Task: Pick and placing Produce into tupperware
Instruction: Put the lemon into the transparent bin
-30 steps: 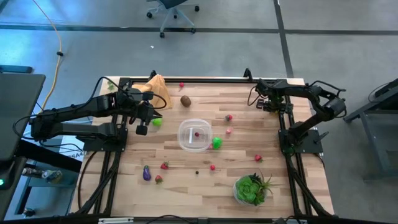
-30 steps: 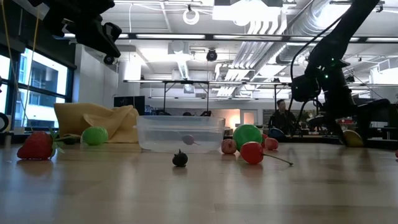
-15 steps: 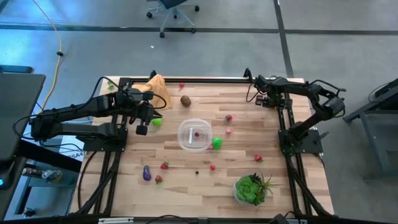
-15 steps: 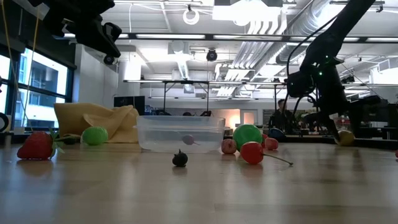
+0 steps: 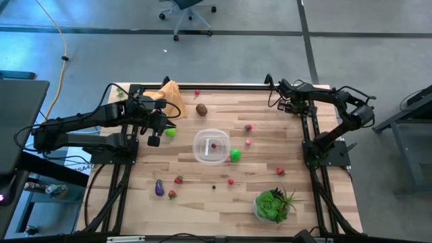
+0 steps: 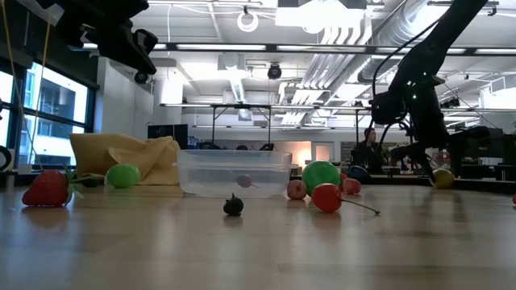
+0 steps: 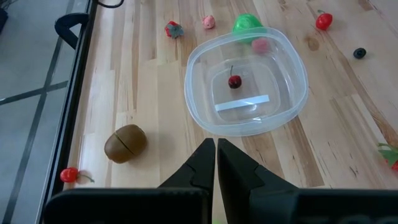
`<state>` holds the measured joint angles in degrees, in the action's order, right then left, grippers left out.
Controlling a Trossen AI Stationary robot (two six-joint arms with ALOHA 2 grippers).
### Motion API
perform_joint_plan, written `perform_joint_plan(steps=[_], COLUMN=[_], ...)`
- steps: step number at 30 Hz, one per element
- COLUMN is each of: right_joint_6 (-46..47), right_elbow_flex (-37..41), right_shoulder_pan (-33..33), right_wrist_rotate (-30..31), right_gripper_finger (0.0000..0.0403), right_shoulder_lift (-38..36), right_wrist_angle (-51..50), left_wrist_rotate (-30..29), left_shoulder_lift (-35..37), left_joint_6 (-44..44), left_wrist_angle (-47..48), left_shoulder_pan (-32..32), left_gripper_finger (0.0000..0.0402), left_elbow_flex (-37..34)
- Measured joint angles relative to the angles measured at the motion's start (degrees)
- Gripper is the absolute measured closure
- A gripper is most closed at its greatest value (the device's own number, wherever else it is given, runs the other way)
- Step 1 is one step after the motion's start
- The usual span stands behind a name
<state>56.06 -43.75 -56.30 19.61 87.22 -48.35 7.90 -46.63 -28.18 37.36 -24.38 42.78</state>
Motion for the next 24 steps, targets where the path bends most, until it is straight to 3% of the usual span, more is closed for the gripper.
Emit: perform_joint_plan(steps=[13,24], right_joint_6=[-3.8,-5.4], right_elbow_flex=[-0.2,-0.2], right_shoulder_pan=[-0.1,1.9], right_wrist_rotate=[-1.4,-0.2], right_gripper_finger=[0.0208,0.0208], right_shoulder_lift=[4.3,4.5], right_wrist_angle=[7.6,7.9], left_wrist_rotate=[0.0,0.0], left_shoulder_lift=[0.0,0.0], left_joint_6=[0.0,0.0], left_wrist_angle=[0.0,0.0], left_shoulder_pan=[0.0,0.0], left_gripper_finger=[0.0392,0.0392], left_elbow_flex=[0.0,0.0])
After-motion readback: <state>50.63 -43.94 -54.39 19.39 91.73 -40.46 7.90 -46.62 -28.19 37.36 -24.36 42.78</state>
